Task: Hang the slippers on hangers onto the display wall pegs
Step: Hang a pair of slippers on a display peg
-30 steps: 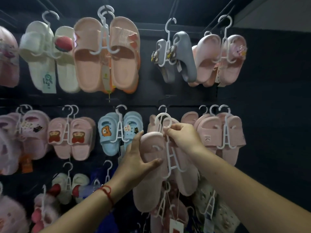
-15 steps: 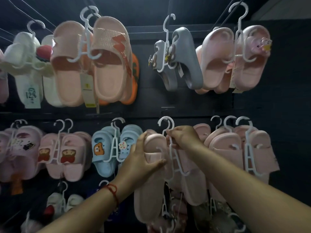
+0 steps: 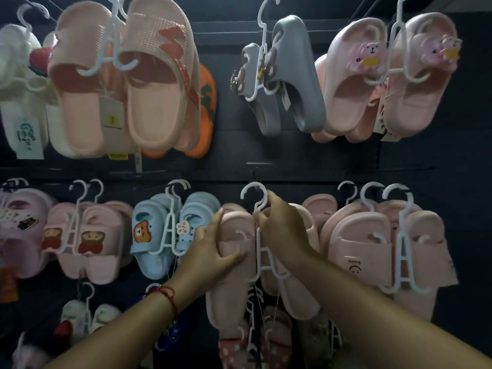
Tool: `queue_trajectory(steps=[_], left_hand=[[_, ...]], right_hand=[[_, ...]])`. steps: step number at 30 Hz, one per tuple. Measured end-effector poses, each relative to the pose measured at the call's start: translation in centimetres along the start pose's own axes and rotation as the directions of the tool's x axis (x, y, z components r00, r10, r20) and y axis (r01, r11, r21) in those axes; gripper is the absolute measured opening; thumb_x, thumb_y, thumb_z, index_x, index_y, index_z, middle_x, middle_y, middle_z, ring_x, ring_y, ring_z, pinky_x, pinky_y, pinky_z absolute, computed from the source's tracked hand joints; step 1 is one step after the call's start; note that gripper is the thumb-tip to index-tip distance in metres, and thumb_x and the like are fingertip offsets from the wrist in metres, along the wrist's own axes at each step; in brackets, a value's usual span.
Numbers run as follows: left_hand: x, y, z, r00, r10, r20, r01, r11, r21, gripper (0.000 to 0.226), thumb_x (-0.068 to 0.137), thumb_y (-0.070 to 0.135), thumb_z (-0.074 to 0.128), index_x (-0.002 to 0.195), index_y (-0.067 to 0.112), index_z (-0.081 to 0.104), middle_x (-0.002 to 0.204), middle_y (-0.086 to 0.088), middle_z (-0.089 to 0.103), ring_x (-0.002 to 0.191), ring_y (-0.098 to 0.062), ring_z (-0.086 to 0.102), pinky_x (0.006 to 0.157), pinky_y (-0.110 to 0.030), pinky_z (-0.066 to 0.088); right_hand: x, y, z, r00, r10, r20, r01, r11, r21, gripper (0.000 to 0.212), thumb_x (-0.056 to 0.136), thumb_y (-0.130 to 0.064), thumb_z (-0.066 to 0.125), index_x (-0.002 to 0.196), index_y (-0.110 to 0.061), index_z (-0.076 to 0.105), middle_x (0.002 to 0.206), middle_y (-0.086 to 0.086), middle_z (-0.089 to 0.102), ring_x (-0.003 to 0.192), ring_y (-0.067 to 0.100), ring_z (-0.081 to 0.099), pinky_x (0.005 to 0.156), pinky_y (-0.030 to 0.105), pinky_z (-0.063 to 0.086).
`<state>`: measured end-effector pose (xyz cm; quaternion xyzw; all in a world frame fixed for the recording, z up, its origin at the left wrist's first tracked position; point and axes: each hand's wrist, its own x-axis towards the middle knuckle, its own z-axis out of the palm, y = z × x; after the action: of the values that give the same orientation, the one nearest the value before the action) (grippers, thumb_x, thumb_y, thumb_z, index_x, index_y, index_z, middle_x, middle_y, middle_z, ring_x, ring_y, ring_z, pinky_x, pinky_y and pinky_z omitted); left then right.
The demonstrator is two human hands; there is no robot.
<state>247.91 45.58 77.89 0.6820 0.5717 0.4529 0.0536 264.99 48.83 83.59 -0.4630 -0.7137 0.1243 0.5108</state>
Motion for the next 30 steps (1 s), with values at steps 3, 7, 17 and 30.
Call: queue_trajectory(steps=[3, 7, 17, 30], left_hand=[[0.2, -0.2, -0.1, 1.000, 0.006, 0.013, -0.006, 1.000, 0.010, 0.102, 0.083, 0.058, 0.073, 0.156, 0.050, 0.002, 0.127, 0.008, 0.032, 0.114, -0.009, 0.044, 0.089, -0.024, 0.043], [0.0, -0.9, -0.8, 0.999, -0.006, 0.040, 0.004, 0.999, 0.053, 0.103, 0.085, 0.056, 0.071, 0.158, 0.045, -0.002, 0.143, 0.001, 0.031, 0.132, -0.015, 0.040, 0.098, -0.024, 0.037], [-10.9, -5.3, -6.4, 0.999, -0.007, 0.039, -0.009, 0.916, 0.401, 0.076, 0.089, 0.075, 0.041, 0.156, 0.048, 0.017, 0.160, 0.015, 0.025, 0.146, -0.010, 0.026, 0.118, -0.031, 0.029], [-48.5, -22.6, -11.0, 0.633, -0.771, 0.069, 0.491, 0.468, 0.735, 0.071, 0.082, 0.067, 0.040, 0.130, 0.022, 0.067, 0.133, -0.018, 0.064, 0.112, -0.043, 0.066, 0.086, -0.053, 0.056]], right_hand=[[-0.3, 0.5, 0.3, 0.999, -0.035, 0.005, 0.035, 0.997, 0.066, 0.048, 0.086, -0.013, 0.052, 0.129, -0.034, 0.049, 0.069, -0.008, 0.057, 0.068, 0.021, 0.060, 0.064, 0.041, 0.049], [-2.2, 1.0, 0.8, 0.990, -0.135, -0.040, 0.139, 0.981, 0.135, 0.079, 0.088, -0.012, 0.059, 0.157, -0.030, 0.024, 0.105, -0.004, 0.062, 0.085, 0.013, 0.055, 0.077, 0.033, 0.050], [-11.0, 1.9, 6.1, 0.826, -0.546, 0.139, 0.557, 0.829, -0.051, 0.063, 0.089, -0.023, 0.062, 0.150, -0.023, 0.046, 0.159, -0.001, 0.036, 0.149, 0.014, 0.029, 0.120, 0.025, 0.023], [-38.3, 1.7, 26.9, 0.171, -0.226, 0.959, 0.443, 0.887, 0.130, 0.048, 0.102, -0.042, 0.043, 0.138, -0.013, 0.059, 0.146, 0.011, 0.054, 0.135, 0.028, 0.050, 0.111, 0.040, 0.039]])
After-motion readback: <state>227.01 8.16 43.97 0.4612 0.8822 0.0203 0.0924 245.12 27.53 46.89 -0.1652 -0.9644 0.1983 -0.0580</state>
